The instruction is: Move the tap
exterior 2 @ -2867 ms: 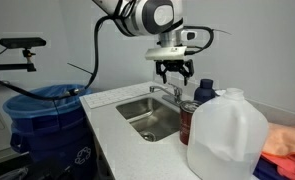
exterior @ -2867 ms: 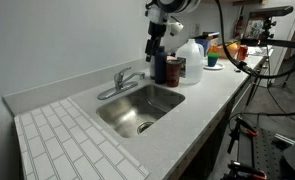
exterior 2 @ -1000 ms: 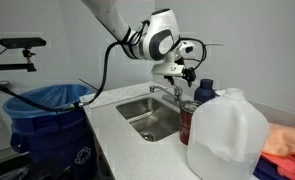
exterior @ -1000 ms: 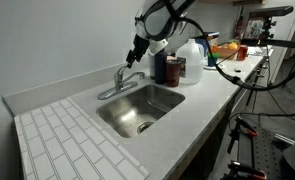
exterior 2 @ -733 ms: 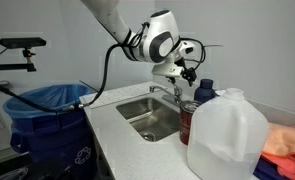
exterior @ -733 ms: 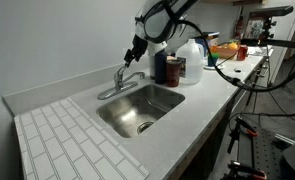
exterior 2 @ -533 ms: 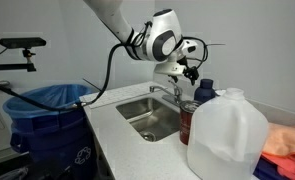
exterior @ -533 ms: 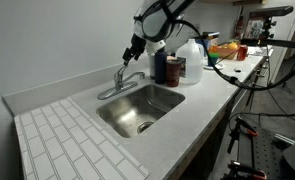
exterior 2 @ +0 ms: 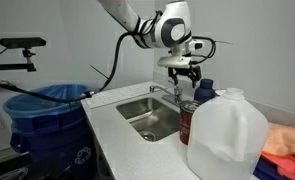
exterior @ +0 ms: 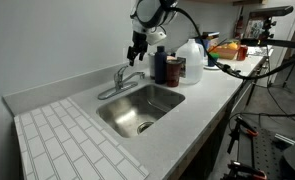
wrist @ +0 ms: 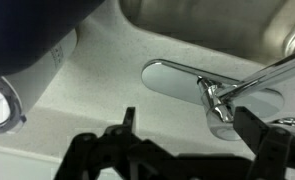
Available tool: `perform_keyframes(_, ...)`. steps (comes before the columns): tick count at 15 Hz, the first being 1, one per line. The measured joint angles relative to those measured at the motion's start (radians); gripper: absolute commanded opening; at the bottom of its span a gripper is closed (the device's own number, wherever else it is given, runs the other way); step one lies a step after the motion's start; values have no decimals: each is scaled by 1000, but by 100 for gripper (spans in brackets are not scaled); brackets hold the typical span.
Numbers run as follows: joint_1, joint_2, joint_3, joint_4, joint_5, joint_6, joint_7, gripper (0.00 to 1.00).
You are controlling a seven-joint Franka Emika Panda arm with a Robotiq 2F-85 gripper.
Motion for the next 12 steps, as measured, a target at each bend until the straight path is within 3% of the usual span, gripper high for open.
perform_keyframes(6, -1, 32, 39, 77, 10, -210, -19, 100)
perform_keyframes(12, 3, 72, 58, 127, 9, -235, -20, 100)
